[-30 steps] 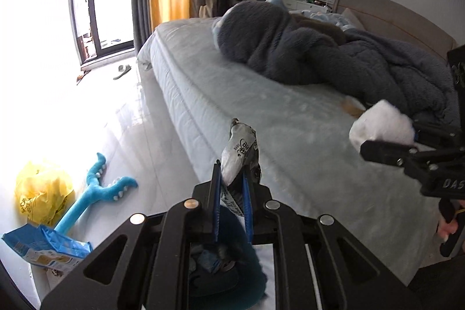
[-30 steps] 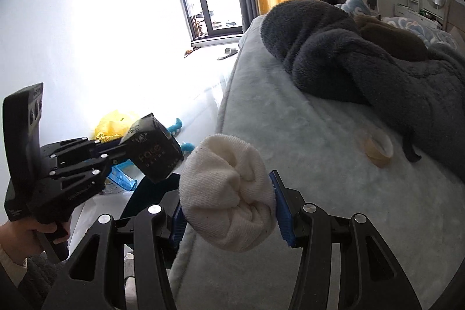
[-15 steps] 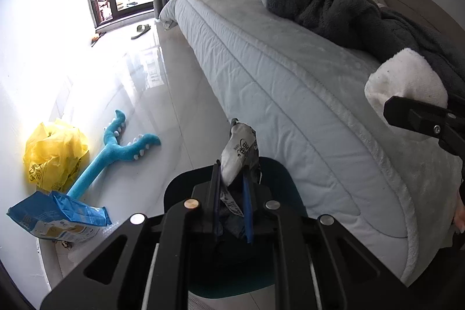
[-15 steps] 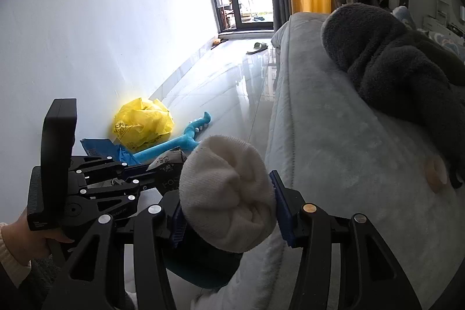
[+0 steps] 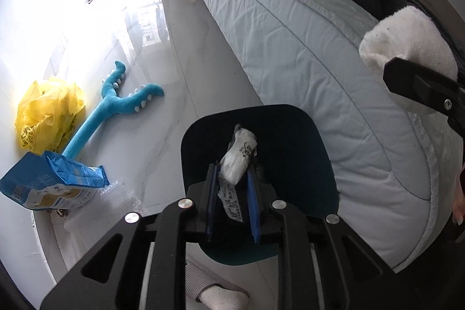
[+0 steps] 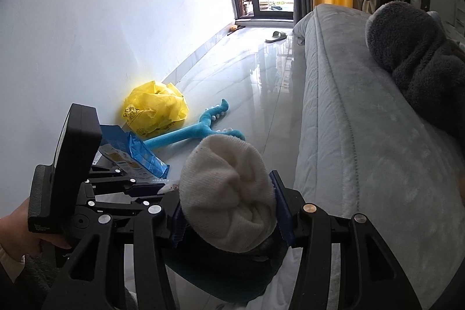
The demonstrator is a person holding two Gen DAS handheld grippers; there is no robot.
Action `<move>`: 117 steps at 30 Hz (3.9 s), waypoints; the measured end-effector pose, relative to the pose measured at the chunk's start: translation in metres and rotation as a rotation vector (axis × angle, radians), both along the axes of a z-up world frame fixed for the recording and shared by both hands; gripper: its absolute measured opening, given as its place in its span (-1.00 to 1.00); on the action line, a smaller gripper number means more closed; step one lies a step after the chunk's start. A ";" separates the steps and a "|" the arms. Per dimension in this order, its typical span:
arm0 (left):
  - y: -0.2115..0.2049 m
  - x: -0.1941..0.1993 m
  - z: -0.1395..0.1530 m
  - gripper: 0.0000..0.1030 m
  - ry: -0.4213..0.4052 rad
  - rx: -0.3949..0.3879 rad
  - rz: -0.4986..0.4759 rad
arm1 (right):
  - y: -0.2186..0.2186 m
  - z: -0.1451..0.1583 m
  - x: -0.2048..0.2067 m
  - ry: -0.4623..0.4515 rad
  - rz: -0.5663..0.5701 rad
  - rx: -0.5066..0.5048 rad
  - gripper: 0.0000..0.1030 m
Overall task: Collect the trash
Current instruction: 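Carry the sock ball and mask packet in both grippers over the bin, then open the right gripper over the bin while the left gripper releases the mask packet, then move both grippers back toward the bed, then lower both open grippers toward the brown tape roll and black plastic piece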
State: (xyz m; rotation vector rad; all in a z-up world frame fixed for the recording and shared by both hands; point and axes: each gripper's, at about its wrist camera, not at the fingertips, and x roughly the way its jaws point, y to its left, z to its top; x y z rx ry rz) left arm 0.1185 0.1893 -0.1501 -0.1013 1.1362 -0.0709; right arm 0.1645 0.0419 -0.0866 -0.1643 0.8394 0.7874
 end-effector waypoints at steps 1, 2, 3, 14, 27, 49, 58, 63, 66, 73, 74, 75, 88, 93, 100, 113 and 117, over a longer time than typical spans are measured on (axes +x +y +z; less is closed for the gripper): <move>0.001 -0.001 -0.002 -0.30 0.012 -0.006 -0.009 | 0.003 -0.002 0.000 0.004 0.003 -0.006 0.00; 0.002 -0.002 -0.003 -0.15 0.014 -0.006 -0.012 | 0.007 -0.005 0.001 0.010 0.006 -0.014 0.00; 0.004 -0.004 -0.004 -0.10 0.013 -0.004 -0.013 | 0.011 -0.008 0.001 0.016 0.010 -0.022 0.00; 0.034 -0.013 0.016 0.33 -0.087 -0.011 0.041 | 0.046 -0.046 0.002 0.097 0.025 -0.133 0.00; 0.065 -0.025 0.043 0.40 -0.238 -0.041 0.119 | 0.070 -0.101 0.002 0.192 0.043 -0.276 0.01; 0.027 -0.036 0.113 0.62 -0.539 0.028 0.065 | 0.057 -0.097 -0.002 0.194 0.047 -0.297 0.43; 0.001 -0.033 0.139 0.75 -0.626 0.014 0.069 | 0.024 -0.052 -0.002 0.115 0.023 -0.174 0.51; -0.018 -0.028 0.148 0.82 -0.650 0.000 0.059 | 0.002 -0.024 -0.002 0.041 0.004 -0.114 0.51; -0.029 -0.024 0.150 0.82 -0.655 -0.007 0.050 | -0.016 -0.009 0.001 0.008 -0.022 -0.077 0.54; -0.063 -0.003 0.149 0.83 -0.652 -0.015 0.030 | -0.055 0.008 0.011 -0.046 -0.074 -0.047 0.56; -0.068 0.001 0.149 0.83 -0.651 -0.021 0.025 | -0.061 0.009 0.013 -0.050 -0.081 -0.048 0.57; -0.072 0.003 0.149 0.83 -0.650 -0.029 0.020 | -0.067 0.009 0.015 -0.054 -0.088 -0.050 0.57; -0.131 0.045 0.147 0.84 -0.638 -0.082 -0.057 | -0.137 0.015 0.046 -0.061 -0.187 -0.034 0.57; -0.147 0.062 0.139 0.84 -0.618 -0.089 -0.095 | -0.166 0.019 0.061 -0.066 -0.233 -0.023 0.57; -0.170 0.084 0.130 0.85 -0.594 -0.090 -0.159 | -0.207 0.020 0.082 -0.075 -0.308 -0.021 0.58; -0.214 0.125 0.117 0.85 -0.571 -0.133 -0.292 | -0.263 0.016 0.130 -0.068 -0.429 -0.016 0.58; -0.230 0.141 0.107 0.84 -0.543 -0.142 -0.338 | -0.277 0.009 0.145 -0.066 -0.445 -0.036 0.58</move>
